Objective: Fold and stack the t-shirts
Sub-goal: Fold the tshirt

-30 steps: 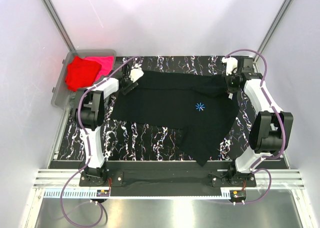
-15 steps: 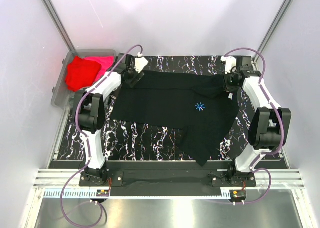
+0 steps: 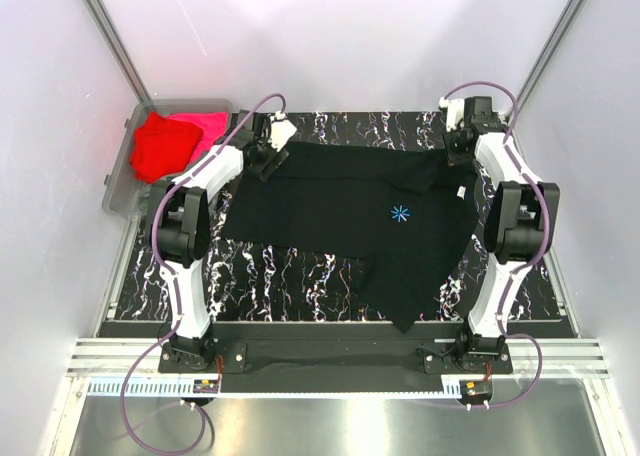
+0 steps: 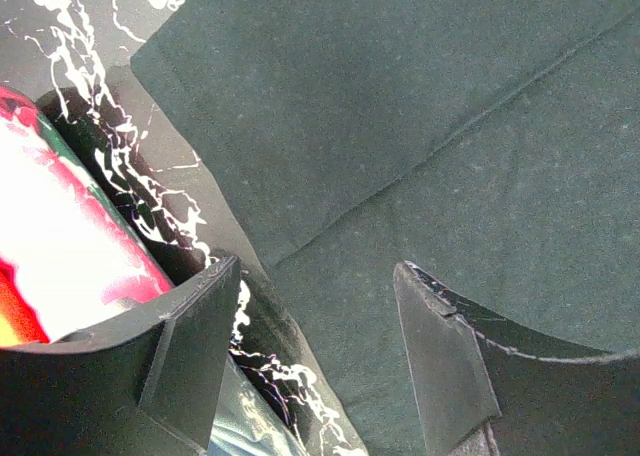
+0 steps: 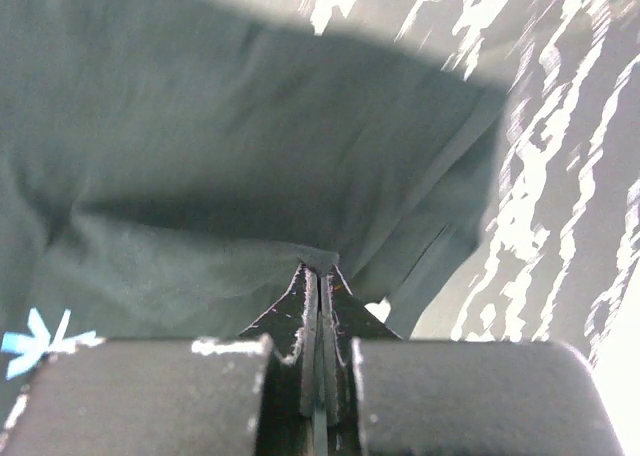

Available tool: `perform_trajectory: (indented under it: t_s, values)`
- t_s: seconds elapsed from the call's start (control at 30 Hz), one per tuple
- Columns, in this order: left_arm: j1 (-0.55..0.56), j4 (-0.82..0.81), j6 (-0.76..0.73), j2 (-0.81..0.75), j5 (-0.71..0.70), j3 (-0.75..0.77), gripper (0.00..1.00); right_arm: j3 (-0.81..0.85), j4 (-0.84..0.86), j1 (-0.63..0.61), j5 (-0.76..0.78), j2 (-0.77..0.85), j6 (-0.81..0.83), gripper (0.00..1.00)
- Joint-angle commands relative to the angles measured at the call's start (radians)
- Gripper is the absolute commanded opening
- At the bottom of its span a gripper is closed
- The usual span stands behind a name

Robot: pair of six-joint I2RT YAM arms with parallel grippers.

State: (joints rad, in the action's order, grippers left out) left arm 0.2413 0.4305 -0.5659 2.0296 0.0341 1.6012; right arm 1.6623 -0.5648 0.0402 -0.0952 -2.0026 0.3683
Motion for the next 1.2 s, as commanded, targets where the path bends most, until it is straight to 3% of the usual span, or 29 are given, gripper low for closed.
perform_trajectory:
  t_s: [0.0,0.13,0.17,0.2,0.23,0.37,0.43,0.63,0.8,1.17]
  values:
    - [0.007,-0.006,0.015,-0.048,0.001,-0.02,0.68,0.146,0.075,0.0,0.072,-0.054,-0.031,0.0]
    - [0.018,-0.006,0.018,-0.057,-0.003,-0.038,0.67,0.22,0.082,0.0,0.087,-0.125,-0.048,0.0]
    - [0.019,-0.004,0.018,-0.06,-0.005,-0.041,0.68,0.226,0.083,-0.002,0.089,-0.13,-0.049,0.07]
    - [0.023,-0.004,0.017,-0.062,-0.005,-0.043,0.68,0.229,0.086,-0.002,0.089,-0.131,-0.052,0.3]
    - [0.026,-0.006,0.015,-0.065,-0.005,-0.044,0.68,0.225,0.089,-0.002,0.129,-0.121,-0.061,0.4]
    - [0.03,-0.006,0.02,-0.078,-0.005,-0.049,0.68,0.14,0.098,-0.003,0.098,-0.026,-0.046,0.5]
    - [0.033,-0.006,0.026,-0.081,-0.003,-0.049,0.68,0.064,0.095,-0.006,-0.001,0.037,-0.029,0.5]
    - [0.047,-0.006,0.031,-0.08,0.003,-0.035,0.68,-0.095,-0.01,-0.014,-0.282,0.09,0.049,0.38]
    - [0.053,-0.001,0.032,-0.088,0.001,-0.034,0.68,-0.036,-0.066,-0.02,-0.314,0.009,0.011,0.3]
    - [0.056,0.007,0.014,-0.12,-0.022,-0.064,0.68,0.151,-0.128,-0.028,-0.291,-0.194,0.009,0.35]
